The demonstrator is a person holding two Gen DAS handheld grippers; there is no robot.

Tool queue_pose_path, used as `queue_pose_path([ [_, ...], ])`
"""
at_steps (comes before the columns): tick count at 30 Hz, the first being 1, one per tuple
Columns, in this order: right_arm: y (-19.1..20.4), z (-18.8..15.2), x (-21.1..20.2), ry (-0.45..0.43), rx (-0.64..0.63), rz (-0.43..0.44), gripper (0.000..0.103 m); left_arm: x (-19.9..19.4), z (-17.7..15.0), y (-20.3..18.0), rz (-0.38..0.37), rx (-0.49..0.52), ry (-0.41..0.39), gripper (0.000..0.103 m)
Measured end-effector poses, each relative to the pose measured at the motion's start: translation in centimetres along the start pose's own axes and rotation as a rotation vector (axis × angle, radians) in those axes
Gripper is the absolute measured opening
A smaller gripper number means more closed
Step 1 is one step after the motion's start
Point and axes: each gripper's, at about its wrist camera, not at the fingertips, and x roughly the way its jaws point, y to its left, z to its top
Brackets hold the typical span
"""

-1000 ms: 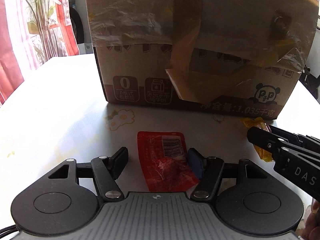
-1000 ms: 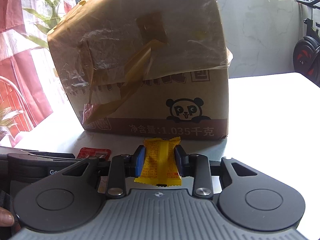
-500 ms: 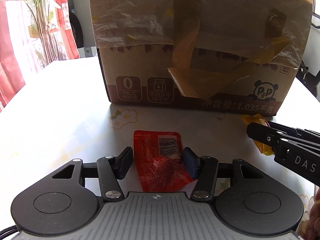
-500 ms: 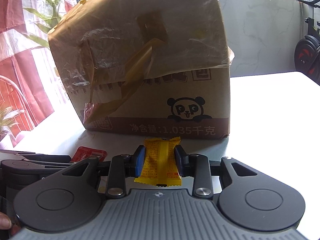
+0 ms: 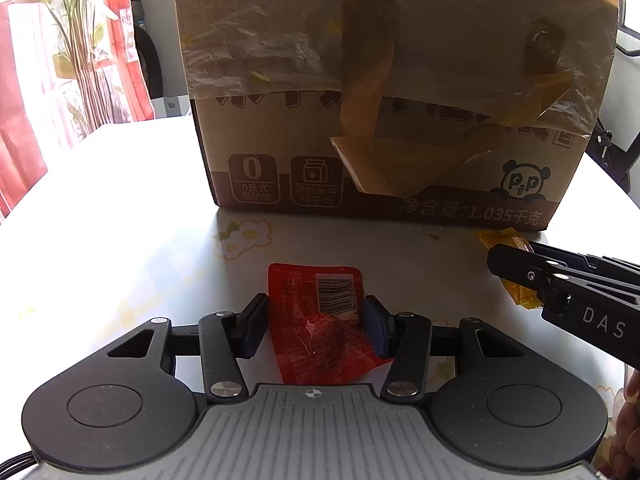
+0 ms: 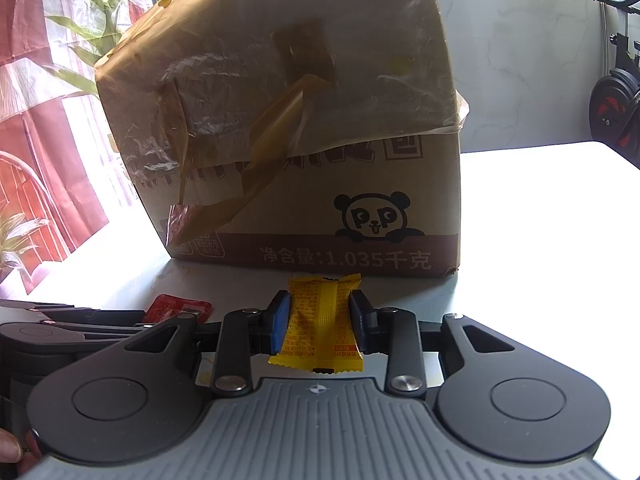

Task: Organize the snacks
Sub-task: 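Lower the left tool onto the red sachet and close on it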

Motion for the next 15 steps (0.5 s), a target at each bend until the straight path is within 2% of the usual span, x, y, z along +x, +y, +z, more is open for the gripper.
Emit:
queue_pose_path([
  [4, 0.0, 0.0, 0.0, -0.001, 0.000, 0.000, 0.034, -0.4, 0.1, 0.3, -0.021, -0.012, -0.012, 0.049],
  [6, 0.0, 0.0, 0.0, -0.004, 0.000, -0.001, 0.034, -0.9, 0.3, 0.5, -0.040, -0.012, -0.033, 0.013],
  [7, 0.0, 0.0, 0.0, -0.004, 0.000, -0.001, 0.034, -1.2, 0.4, 0.6, -0.055, -0.009, -0.031, 0.004],
  [13, 0.2, 0.0, 0.2, 0.003, -0.021, -0.011, 0.034, -1.4, 0.0, 1.3, -0.083, -0.033, -0.002, 0.006],
  [14, 0.2, 0.0, 0.2, 0.001, -0.026, -0.012, 0.034, -1.5, -0.2, 1.6, -0.102, -0.054, 0.000, 0.008],
  [15, 0.3, -0.1, 0.1, -0.001, -0.027, -0.012, 0.034, -1.6, -0.3, 1.8, -0.125, -0.066, 0.001, 0.015],
])
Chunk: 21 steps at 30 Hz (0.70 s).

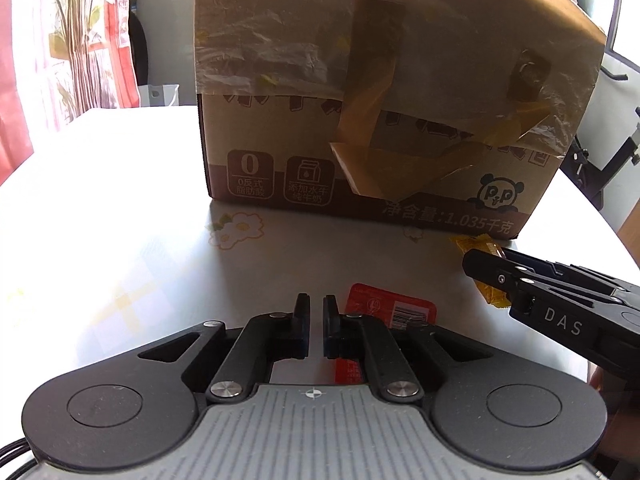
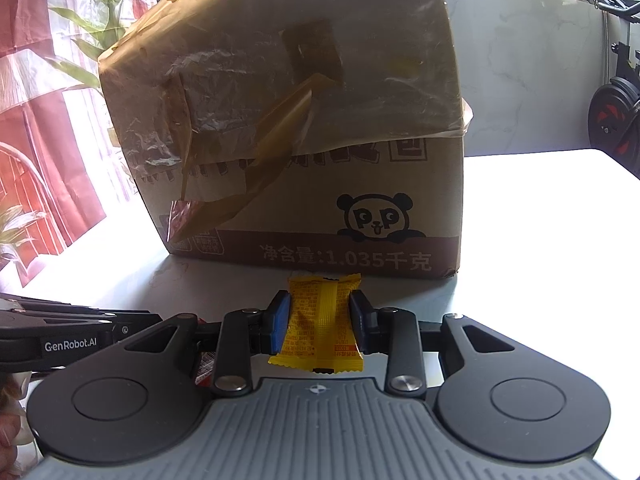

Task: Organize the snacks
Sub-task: 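Lower the left tool onto the red sachet and close on it, then carry red sachet with left tool while right tool carries yellow packet over box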

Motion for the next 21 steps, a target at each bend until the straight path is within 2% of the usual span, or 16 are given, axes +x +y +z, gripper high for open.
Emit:
queue_pose_path([
  [1, 0.0, 0.0, -0.1, -0.002, 0.001, -0.001, 0.034, -0.1, -0.1, 0.0, -0.012, 0.000, 0.001, 0.022],
  [2, 0.0, -0.1, -0.1, -0.005, 0.004, -0.002, 0.034, -0.3, -0.1, -0.1, -0.022, 0.005, -0.005, 0.038],
  [3, -0.1, -0.1, -0.1, -0.008, 0.007, -0.003, 0.034, -0.6, -0.3, -0.3, -0.038, 0.011, -0.016, 0.046],
  [8, -0.4, -0.1, -0.2, -0.013, 0.027, -0.002, 0.034, -1.3, -1.0, -1.9, -0.107, 0.078, -0.015, 0.059],
  [12, -0.4, -0.1, -0.3, -0.014, 0.031, 0.002, 0.034, -0.7, -2.2, -2.9, -0.090, 0.129, 0.029, 0.060],
  [17, -0.5, -0.1, -0.4, -0.013, 0.036, 0.008, 0.034, -0.3, -2.9, -3.5, -0.034, 0.170, 0.015, 0.059],
  [21, -0.5, -0.1, -0.4, -0.011, 0.035, 0.010, 0.034, -0.1, -2.7, -3.1, -0.020, 0.170, 0.009, 0.051],
])
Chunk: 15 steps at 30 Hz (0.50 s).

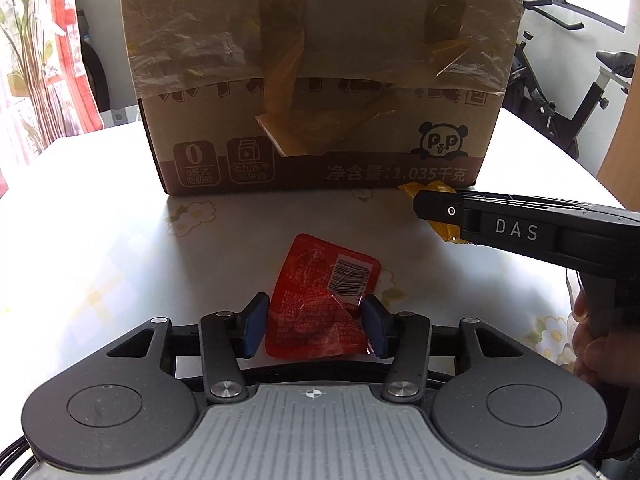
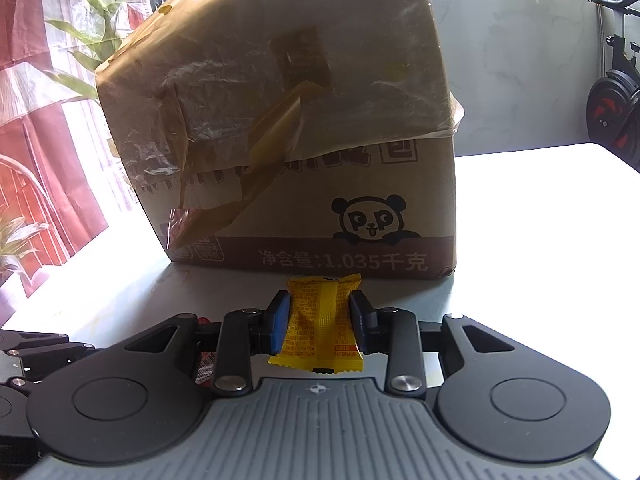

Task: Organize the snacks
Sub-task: 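Carry red sachet with left tool while right tool carries yellow packet over box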

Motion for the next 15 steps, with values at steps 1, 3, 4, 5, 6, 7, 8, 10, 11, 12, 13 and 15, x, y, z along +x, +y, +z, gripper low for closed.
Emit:
queue_pose_path([
  [1, 0.0, 0.0, 0.0, 0.001, 0.000, 0.001, 0.034, 0.0, 0.1, 0.2, 0.004, -0.003, 0.001, 0.049],
  [3, 0.0, 0.1, 0.0, 0.003, -0.001, 0.001, 0.034, 0.0, 0.2, 0.6, 0.012, -0.024, -0.007, 0.032],
  [4, 0.0, 0.1, 0.0, 0.003, -0.002, 0.001, 0.034, 0.0, 0.3, 1.0, 0.006, -0.043, -0.008, 0.029],
  [5, 0.0, 0.1, 0.1, 0.003, -0.003, 0.001, 0.034, 0.0, 0.3, 1.3, 0.001, -0.055, -0.010, 0.023],
  [6, 0.0, 0.1, 0.0, 0.002, -0.003, 0.002, 0.034, -0.1, 0.4, 1.4, -0.002, -0.058, -0.014, 0.019],
  [7, 0.0, 0.1, 0.1, 0.002, -0.003, 0.002, 0.034, -0.1, 0.5, 1.4, 0.006, -0.053, -0.022, 0.019],
  [8, 0.0, 0.1, 0.1, 0.003, -0.003, 0.002, 0.034, -0.2, 0.5, 1.3, 0.013, -0.045, -0.028, 0.019],
  [10, 0.0, 0.1, 0.1, 0.005, -0.004, 0.001, 0.034, -0.5, 0.6, 1.5, 0.004, -0.046, -0.041, 0.018],
  [11, 0.1, 0.1, 0.2, 0.005, -0.005, 0.002, 0.034, -0.7, 0.7, 1.5, 0.003, -0.046, -0.049, 0.018],
  [12, 0.1, 0.1, 0.2, 0.004, -0.006, 0.001, 0.034, -0.8, 0.8, 1.5, 0.004, -0.044, -0.055, 0.018],
  [13, 0.1, 0.1, 0.2, 0.004, -0.006, 0.001, 0.034, -1.0, 0.9, 1.5, 0.002, -0.044, -0.060, 0.018],
  [15, 0.0, 0.1, 0.2, 0.004, -0.006, 0.001, 0.034, -1.5, 1.2, 1.7, 0.009, -0.046, -0.067, 0.018],
])
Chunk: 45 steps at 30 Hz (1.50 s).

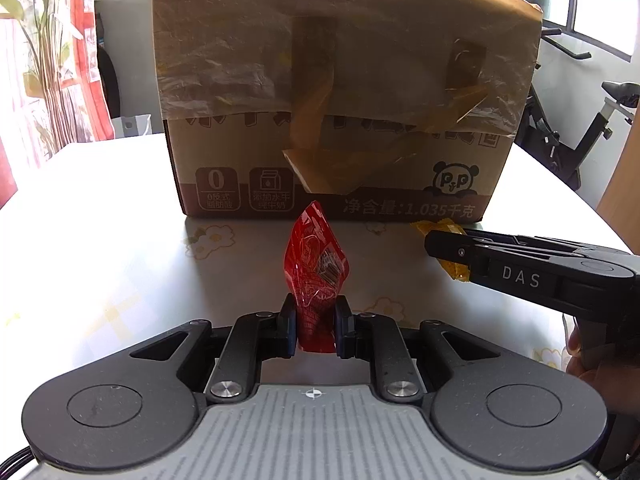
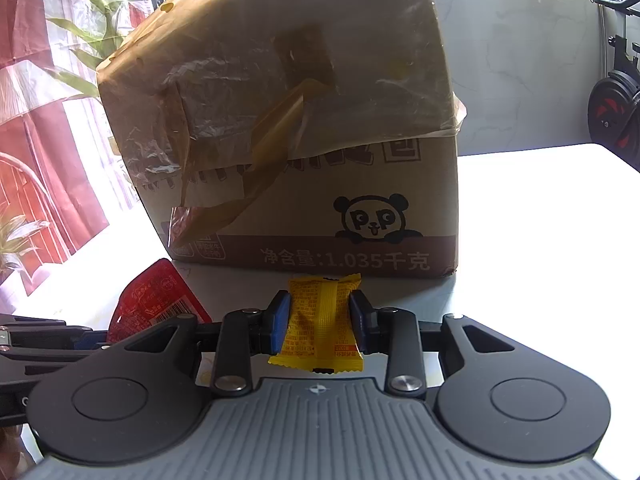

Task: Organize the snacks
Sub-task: 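Carry red sachet with left tool while right tool carries yellow packet over box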

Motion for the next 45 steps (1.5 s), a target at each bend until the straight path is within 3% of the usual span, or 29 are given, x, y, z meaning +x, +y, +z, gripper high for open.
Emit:
queue_pose_path([
  [10, 1.0, 0.9, -1.2, -0.019, -0.030, -0.025, 0.034, -2.8, 2.9, 0.9, 0.068, 0.004, -0.065, 0.019],
  [16, 2.0, 3.7, -4.3, -0.104, -0.054, 0.003, 0.034, -5.1, 5.9, 1.4, 0.103, 0.031, -0.168, 0.019],
  [25, 5.3, 11.2, -8.2, -0.278, -0.182, 0.073, 0.034, -8.5, 11.4, 2.4, 0.100, 0.042, -0.317, 0.019],
  [31, 5.8, 16.8, -6.2, -0.298, -0.234, 0.042, 0.034, -9.0, 16.3, 3.1, 0.089, 0.031, -0.399, 0.019],
  [36, 4.8, 20.3, -1.9, -0.238, -0.244, -0.053, 0.034, -6.2, 20.3, 2.5, 0.086, 0.052, -0.403, 0.019],
  [40, 4.3, 21.1, 0.4, -0.170, -0.219, -0.104, 0.036, -2.5, 22.4, 1.4, 0.077, 0.081, -0.326, 0.021],
  [43, 4.6, 20.9, 1.1, -0.131, -0.230, -0.123, 0.042, -1.3, 23.2, 0.9, 0.119, 0.091, -0.287, 0.024],
  [44, 4.4, 20.7, 0.9, -0.120, -0.226, -0.125, 0.046, -1.3, 23.2, 0.8, 0.135, 0.086, -0.280, 0.032],
  [45, 4.4, 20.8, 0.8, -0.117, -0.217, -0.127, 0.054, -1.6, 23.2, 0.9, 0.143, 0.077, -0.279, 0.049],
])
